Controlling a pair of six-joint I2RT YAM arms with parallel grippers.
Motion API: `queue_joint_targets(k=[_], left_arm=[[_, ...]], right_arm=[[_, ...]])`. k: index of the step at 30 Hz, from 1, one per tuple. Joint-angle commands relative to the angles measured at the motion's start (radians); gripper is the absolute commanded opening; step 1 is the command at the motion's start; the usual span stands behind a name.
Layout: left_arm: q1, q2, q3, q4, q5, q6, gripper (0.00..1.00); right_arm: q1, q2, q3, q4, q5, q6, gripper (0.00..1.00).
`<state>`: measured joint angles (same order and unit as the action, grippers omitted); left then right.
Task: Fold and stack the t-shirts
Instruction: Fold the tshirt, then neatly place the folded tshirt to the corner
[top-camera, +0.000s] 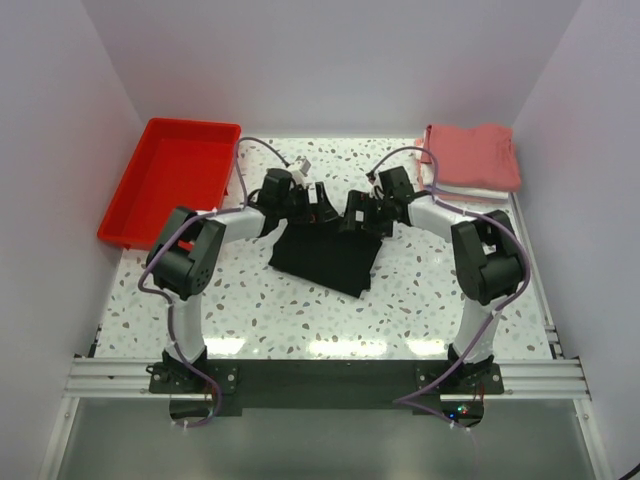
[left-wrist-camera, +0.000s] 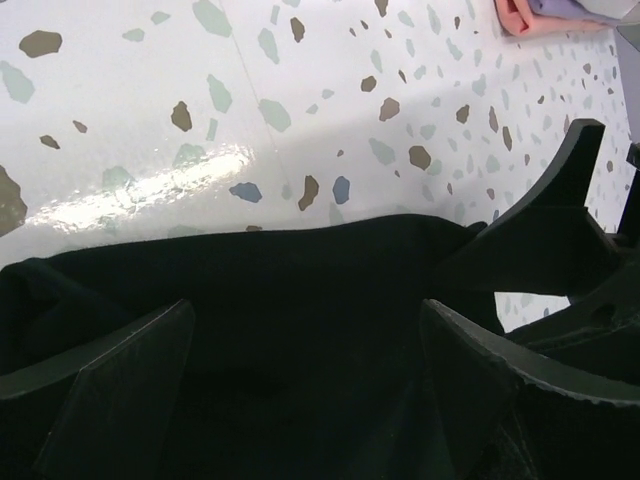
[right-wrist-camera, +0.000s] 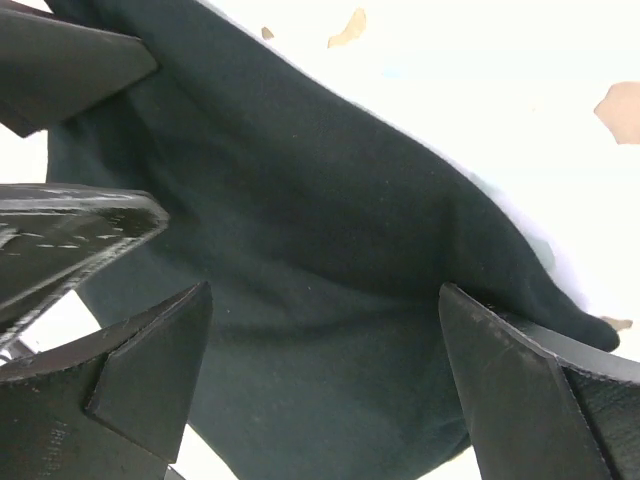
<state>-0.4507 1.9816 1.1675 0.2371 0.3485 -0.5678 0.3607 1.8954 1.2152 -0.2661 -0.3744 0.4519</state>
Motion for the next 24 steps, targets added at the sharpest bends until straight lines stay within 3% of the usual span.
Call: queue_joint_targets(k=[1, 7, 12, 24], left_arm=[[0.02, 0.014, 0.029, -0.002, 0.0, 0.036, 1.0], [0.035, -0.049, -0.028, -0.024, -0.046, 0.029, 1.0], [0.035, -0.188, -0.054, -0.048, -0.106, 0.046, 1.0], [0.035, -0.992, -0.368, -0.235, -0.471, -0.004, 1.0]], right_arm=[[0.007, 0.048, 0.015, 0.016, 0.025, -0.001, 0.99], [0.006, 0.002, 0.017, -0.001, 0.051, -0.015, 0.99], [0.004, -0.151, 0.004, -0.028, 0.126, -0.041, 0.99], [0.004, -0.847, -0.3, -0.091, 0.468, 0.043, 0.99]])
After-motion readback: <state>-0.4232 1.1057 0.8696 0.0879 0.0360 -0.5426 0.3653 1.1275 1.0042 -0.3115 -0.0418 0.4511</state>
